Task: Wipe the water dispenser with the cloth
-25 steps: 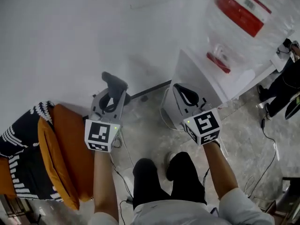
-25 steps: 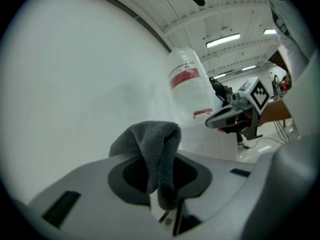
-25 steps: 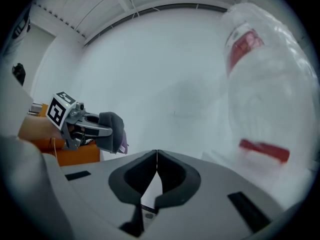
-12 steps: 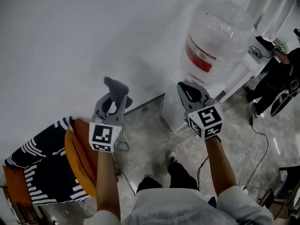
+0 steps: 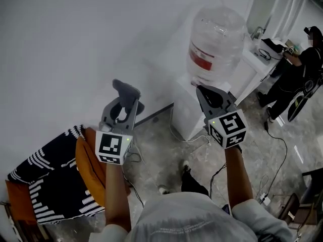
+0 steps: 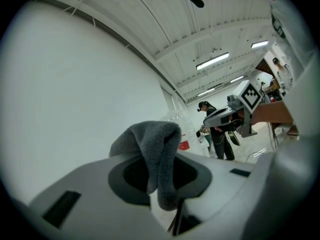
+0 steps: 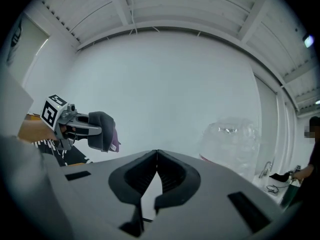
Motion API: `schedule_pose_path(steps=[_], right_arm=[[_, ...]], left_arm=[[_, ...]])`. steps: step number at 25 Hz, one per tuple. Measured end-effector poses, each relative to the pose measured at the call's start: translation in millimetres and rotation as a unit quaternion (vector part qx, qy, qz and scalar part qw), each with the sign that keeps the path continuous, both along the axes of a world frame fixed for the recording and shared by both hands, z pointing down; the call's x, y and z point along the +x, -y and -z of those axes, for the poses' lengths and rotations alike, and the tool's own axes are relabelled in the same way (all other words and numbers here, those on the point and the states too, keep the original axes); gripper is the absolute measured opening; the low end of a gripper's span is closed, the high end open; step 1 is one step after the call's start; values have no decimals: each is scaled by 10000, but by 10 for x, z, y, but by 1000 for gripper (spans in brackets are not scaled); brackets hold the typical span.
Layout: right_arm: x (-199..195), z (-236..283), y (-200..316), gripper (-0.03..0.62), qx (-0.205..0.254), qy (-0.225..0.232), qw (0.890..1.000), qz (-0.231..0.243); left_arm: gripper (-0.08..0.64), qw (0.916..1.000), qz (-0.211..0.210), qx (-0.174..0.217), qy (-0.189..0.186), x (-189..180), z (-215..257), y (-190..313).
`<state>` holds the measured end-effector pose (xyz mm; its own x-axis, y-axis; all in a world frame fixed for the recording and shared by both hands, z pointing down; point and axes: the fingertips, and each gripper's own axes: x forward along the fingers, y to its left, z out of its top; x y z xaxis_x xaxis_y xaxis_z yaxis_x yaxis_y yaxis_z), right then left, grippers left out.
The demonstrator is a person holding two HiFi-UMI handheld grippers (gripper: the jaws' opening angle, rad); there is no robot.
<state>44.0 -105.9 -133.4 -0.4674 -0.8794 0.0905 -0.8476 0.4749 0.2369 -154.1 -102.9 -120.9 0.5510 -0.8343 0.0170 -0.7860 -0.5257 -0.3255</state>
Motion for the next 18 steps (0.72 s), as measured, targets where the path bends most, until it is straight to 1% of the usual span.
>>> schedule_pose_path(steps=[8, 12, 18], right_arm=[[-72, 182, -660, 15, 161, -80, 9998, 88], [-29, 251, -840, 15, 286, -196, 9994, 24], [-23, 234, -943, 15, 276, -225, 9993, 60]], left_arm=[[87, 9993, -186, 278, 140, 148, 229, -668], [87, 9992, -177, 326, 139, 163, 273, -835], [87, 9994, -144, 273, 127, 146, 244, -897]])
